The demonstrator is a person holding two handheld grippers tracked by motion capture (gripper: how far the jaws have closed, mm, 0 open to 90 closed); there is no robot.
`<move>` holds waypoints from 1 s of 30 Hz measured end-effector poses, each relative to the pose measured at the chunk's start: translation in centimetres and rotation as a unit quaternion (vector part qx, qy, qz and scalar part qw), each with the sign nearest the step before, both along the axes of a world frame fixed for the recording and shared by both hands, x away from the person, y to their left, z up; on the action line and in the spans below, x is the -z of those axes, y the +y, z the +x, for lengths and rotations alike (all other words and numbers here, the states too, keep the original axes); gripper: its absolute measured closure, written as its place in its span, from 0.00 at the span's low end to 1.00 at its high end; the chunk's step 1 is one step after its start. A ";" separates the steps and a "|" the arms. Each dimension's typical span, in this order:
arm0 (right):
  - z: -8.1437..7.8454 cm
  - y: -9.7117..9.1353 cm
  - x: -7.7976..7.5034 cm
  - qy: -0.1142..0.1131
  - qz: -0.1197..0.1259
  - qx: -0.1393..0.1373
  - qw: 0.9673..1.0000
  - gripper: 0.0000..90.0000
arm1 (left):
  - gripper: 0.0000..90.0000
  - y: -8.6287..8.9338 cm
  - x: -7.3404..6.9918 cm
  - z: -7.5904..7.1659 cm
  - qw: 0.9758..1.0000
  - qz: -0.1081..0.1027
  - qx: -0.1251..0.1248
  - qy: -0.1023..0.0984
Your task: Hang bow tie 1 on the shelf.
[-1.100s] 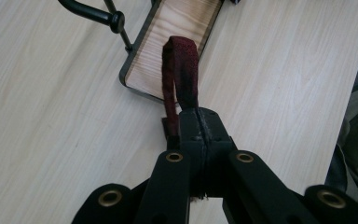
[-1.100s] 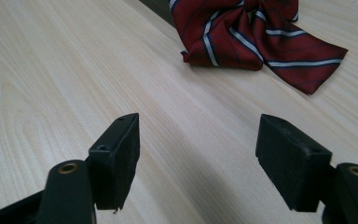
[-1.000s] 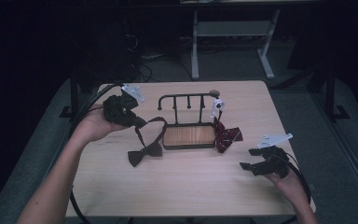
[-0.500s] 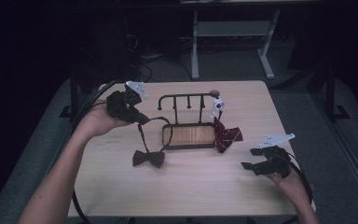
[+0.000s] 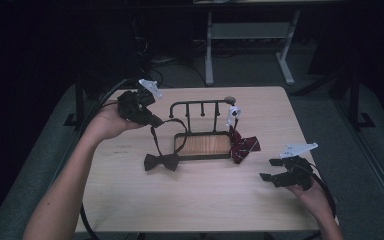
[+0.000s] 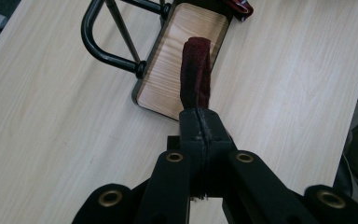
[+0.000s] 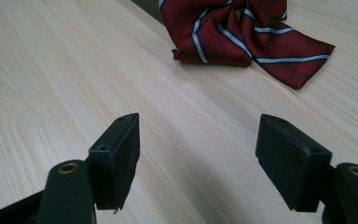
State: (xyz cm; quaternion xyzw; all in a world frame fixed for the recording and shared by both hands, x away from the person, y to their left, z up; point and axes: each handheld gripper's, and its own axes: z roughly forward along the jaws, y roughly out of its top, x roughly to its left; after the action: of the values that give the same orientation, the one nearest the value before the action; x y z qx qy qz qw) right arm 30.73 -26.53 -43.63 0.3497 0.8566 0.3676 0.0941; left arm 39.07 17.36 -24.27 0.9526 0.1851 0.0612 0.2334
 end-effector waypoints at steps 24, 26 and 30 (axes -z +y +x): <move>-0.1 -0.3 -0.3 -0.006 0.006 -0.001 1.000 0.34 | 1.00 1.2 0.4 2.4 0.999 -0.010 -0.046 0.009; -0.1 -0.3 -0.3 -0.005 0.008 -0.001 1.000 0.34 | 1.00 1.2 0.4 2.6 0.999 -0.008 -0.048 0.014; -0.1 -0.1 -0.4 -0.003 0.013 -0.004 1.000 0.34 | 1.00 1.1 0.3 3.0 0.999 -0.002 -0.052 0.012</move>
State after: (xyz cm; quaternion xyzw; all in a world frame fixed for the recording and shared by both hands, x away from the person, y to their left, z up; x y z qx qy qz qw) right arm 30.61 -26.67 -43.21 0.3460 0.8528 0.3806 0.0904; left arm 42.11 18.51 -24.52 0.9419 0.2372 0.0615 0.2299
